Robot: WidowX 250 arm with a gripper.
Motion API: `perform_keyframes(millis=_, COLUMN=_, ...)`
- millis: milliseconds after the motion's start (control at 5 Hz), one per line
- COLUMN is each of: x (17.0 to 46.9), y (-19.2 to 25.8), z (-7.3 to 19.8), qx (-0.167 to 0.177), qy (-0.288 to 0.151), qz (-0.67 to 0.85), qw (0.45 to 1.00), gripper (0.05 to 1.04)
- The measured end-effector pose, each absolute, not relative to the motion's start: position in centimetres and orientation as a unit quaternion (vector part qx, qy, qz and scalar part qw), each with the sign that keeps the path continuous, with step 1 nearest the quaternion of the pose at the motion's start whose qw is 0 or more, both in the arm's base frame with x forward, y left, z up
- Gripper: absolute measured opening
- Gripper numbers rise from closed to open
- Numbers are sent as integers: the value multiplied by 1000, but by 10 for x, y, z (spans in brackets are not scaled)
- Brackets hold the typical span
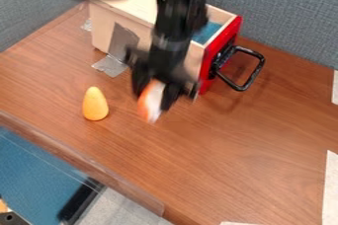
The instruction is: Put the salmon sushi on the top of drawer
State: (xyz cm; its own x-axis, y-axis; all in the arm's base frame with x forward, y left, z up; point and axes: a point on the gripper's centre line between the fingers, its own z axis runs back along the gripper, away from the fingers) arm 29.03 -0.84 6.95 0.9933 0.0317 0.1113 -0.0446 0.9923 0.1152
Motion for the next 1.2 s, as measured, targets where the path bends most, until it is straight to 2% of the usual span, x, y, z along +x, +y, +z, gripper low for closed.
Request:
perform_keyframes(millis=200, x=323, y=-1, z=110, qx=35, qy=-79, qz=56, qw=995, gripper=598)
perform_keyframes(millis=400, x=349, y=16, z=121, qx=20, qy=-76, qz=90, qw=993, gripper=598)
perform_keyframes(millis=800, x=389, y=54, z=128, qx=25, qy=-82, qz=138, qw=987, gripper=598)
perform_keyframes(millis=1200, x=405, y=92, z=120, qx=48, qy=-72, qz=180, qw=980, gripper=598)
